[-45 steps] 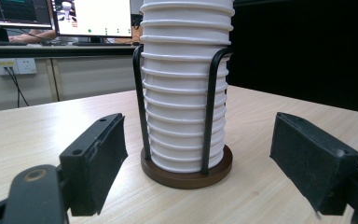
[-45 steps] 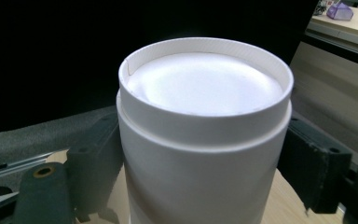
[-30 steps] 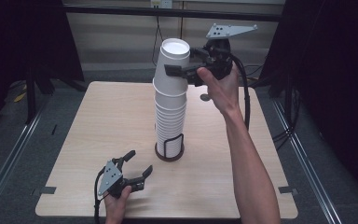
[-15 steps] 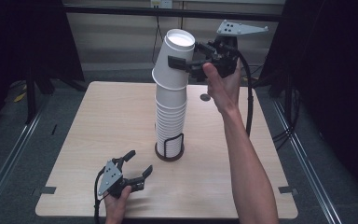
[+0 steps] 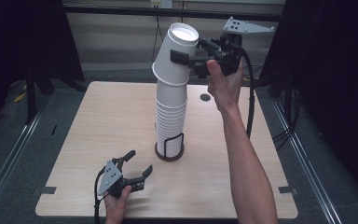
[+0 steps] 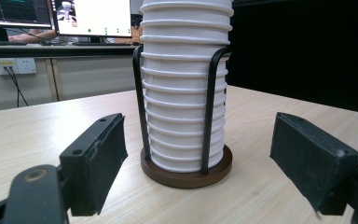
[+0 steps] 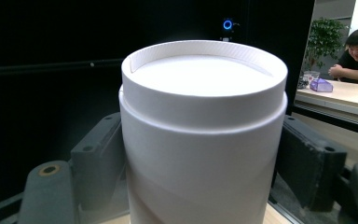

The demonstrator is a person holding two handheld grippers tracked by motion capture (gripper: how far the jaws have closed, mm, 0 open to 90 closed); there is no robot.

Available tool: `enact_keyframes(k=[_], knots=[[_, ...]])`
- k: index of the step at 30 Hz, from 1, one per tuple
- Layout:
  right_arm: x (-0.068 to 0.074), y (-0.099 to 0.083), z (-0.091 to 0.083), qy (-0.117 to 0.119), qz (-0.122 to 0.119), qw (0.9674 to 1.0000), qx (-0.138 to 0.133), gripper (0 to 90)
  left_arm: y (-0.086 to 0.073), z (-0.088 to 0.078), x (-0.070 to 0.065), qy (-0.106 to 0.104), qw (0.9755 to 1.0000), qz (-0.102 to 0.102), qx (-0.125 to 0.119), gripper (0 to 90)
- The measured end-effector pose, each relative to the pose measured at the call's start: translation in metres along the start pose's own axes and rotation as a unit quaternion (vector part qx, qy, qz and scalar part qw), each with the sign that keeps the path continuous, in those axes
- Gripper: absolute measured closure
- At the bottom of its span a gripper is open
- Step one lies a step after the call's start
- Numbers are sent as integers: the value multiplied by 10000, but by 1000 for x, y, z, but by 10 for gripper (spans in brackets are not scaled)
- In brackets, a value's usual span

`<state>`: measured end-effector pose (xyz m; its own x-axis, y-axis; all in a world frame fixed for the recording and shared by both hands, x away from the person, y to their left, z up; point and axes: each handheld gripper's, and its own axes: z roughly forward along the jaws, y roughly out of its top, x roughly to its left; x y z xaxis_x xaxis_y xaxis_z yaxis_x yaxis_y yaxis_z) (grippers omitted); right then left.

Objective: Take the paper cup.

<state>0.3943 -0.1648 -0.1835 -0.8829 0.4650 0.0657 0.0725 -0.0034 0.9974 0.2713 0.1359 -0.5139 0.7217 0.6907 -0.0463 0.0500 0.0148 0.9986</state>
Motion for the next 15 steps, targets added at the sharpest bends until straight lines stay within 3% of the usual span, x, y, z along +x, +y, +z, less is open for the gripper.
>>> enact_keyframes(k=[15], knots=[[1, 12, -7, 8, -19, 9996, -292, 233, 0, 0, 0, 0, 10000, -13, 14, 180]])
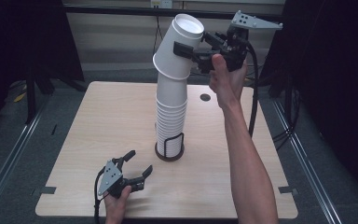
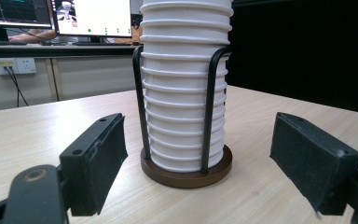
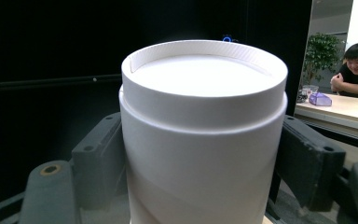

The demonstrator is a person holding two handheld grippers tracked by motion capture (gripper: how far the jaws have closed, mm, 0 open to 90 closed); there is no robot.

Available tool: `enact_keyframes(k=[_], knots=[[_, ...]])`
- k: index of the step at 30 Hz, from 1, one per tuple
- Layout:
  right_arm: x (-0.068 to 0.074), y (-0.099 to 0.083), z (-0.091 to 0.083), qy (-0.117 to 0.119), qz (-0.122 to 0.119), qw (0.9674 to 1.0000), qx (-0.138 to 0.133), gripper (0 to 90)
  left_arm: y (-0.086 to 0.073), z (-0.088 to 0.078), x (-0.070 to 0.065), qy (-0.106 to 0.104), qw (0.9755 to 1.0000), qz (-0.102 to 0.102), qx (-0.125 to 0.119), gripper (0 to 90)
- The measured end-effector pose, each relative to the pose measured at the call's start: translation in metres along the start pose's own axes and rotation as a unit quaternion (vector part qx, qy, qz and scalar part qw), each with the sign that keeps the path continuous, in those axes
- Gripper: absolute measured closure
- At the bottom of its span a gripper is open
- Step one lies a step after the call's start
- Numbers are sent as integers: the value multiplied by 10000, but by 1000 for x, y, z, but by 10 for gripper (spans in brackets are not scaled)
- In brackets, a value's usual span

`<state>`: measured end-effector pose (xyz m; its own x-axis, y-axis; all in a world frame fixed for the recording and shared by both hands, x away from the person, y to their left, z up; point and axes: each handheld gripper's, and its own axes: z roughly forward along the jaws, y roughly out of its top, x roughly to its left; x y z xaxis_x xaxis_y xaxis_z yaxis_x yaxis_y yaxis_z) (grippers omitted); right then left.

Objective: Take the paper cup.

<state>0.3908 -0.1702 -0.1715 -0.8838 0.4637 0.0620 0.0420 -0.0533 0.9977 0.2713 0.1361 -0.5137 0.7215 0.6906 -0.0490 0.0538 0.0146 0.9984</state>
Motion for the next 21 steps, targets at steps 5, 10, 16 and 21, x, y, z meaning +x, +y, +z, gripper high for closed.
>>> enact_keyframes(k=[5, 10, 16, 21], knots=[[-1, 2, -3, 6, 36, 9999, -141, 234, 0, 0, 0, -2, 10000, 1, 3, 180], [1, 6, -5, -9, 11, 9998, -210, 234, 0, 0, 0, -18, 10000, 28, 19, 180], [0, 9, -12, -48, 38, 9994, -343, 235, 0, 0, 0, -12, 10000, 30, 17, 180], [0, 7, -16, -55, 87, 9989, -466, 235, 0, 0, 0, -14, 10000, 35, 16, 180]])
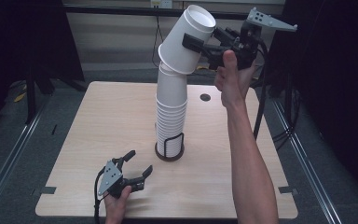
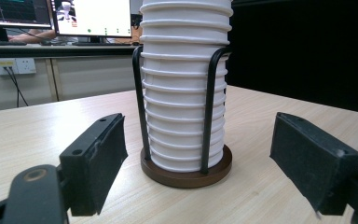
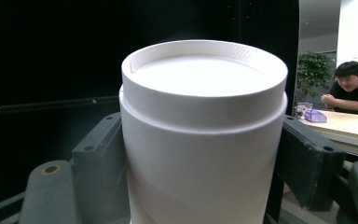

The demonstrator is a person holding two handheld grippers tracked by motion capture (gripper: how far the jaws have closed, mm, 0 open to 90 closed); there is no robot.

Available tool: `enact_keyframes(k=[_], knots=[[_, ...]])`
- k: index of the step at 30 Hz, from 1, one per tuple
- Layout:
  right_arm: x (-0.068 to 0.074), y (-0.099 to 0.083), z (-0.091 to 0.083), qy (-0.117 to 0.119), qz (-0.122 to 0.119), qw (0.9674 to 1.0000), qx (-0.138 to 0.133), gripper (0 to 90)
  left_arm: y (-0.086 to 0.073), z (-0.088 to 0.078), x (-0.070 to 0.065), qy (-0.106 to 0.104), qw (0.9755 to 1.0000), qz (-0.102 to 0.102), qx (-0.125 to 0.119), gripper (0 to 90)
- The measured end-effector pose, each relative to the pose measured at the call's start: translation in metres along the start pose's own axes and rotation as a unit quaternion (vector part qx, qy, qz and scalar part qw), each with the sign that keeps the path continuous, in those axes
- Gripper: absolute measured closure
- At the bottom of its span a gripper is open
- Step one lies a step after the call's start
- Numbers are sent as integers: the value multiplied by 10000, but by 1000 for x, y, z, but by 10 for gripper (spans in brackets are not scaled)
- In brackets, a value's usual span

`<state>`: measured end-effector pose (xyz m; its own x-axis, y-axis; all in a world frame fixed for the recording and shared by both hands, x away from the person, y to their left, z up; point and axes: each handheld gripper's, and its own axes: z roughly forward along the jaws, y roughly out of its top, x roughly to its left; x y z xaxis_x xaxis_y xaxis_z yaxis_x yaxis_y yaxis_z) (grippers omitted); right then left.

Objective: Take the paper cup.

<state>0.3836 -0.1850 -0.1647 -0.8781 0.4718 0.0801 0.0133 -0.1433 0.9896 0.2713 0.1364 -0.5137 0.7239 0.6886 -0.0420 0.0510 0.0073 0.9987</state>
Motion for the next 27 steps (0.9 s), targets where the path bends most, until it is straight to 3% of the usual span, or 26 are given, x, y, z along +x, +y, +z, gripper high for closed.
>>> enact_keyframes(k=[14, 27], knots=[[-3, 3, -22, -157, 29, 9998, -122, 235, 0, 0, 0, 15, 10000, -17, -31, 180], [-7, 1, -57, -431, 23, 9990, -104, 237, 0, 1, 0, 36, 10000, -18, -33, 180]])
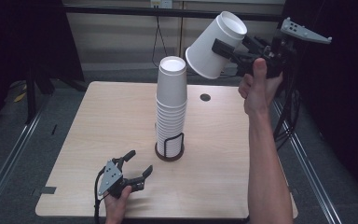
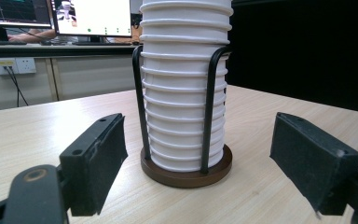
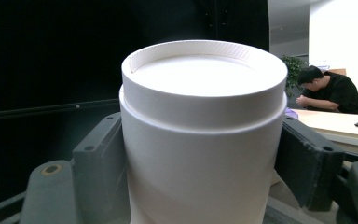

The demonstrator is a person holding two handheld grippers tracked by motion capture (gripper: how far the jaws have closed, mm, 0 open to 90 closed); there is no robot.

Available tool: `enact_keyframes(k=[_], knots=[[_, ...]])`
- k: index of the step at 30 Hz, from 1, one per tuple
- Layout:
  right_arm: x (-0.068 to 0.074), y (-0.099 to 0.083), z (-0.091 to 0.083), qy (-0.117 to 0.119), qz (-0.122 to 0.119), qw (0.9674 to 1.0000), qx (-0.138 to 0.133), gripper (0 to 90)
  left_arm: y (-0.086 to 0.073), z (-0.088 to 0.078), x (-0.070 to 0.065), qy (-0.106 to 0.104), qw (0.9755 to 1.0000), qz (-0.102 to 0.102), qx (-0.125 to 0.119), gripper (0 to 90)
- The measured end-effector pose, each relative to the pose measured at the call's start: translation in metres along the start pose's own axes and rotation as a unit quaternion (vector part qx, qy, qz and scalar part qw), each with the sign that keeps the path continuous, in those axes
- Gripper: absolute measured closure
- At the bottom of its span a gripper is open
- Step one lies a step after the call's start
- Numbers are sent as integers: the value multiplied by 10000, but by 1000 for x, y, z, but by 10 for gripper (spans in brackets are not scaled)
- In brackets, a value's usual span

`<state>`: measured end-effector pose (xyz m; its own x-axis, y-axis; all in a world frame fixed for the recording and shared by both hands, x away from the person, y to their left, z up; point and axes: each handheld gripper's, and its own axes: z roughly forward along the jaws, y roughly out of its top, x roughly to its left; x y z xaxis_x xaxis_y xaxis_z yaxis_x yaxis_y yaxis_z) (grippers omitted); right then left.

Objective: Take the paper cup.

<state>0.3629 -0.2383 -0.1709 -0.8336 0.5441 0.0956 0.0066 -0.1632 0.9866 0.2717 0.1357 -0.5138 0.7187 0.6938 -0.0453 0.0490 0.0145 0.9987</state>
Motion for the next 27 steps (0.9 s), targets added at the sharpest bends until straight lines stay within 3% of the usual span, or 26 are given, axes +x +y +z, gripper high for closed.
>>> enact_keyframes(k=[8, 9, 15, 17, 18, 19, 23, 24, 27], knots=[[1, -9, -17, -140, -78, 9997, 181, 237, 1, 0, 1, 79, 9999, 58, 54, 180], [1, -11, -19, -150, -68, 9996, 223, 238, 0, 1, 0, 44, 10000, -69, 37, 180], [-1, -23, -30, -235, -58, 9988, 423, 239, 1, 3, -1, 125, 9999, -38, 110, 180], [-1, -26, -32, -257, -65, 9985, 475, 240, 1, 4, 0, 68, 9997, -156, 165, 174], [-2, -29, -34, -264, -41, 9985, 483, 239, 2, 4, 1, -1, 9997, -32, 248, 160], [-2, -31, -36, -261, -28, 9984, 508, 240, 2, 4, 1, -1, 9997, -32, 248, 158], [-1, -41, -39, -287, -27, 9977, 611, 240, 3, 7, 1, -99, 9993, -127, 335, 157], [-1, -44, -40, -281, -22, 9977, 623, 240, 3, 7, 0, -110, 9992, -227, 301, 157], [0, -50, -41, -269, 21, 9976, 642, 240, 5, 6, 1, -80, 9992, -157, 358, 157]])
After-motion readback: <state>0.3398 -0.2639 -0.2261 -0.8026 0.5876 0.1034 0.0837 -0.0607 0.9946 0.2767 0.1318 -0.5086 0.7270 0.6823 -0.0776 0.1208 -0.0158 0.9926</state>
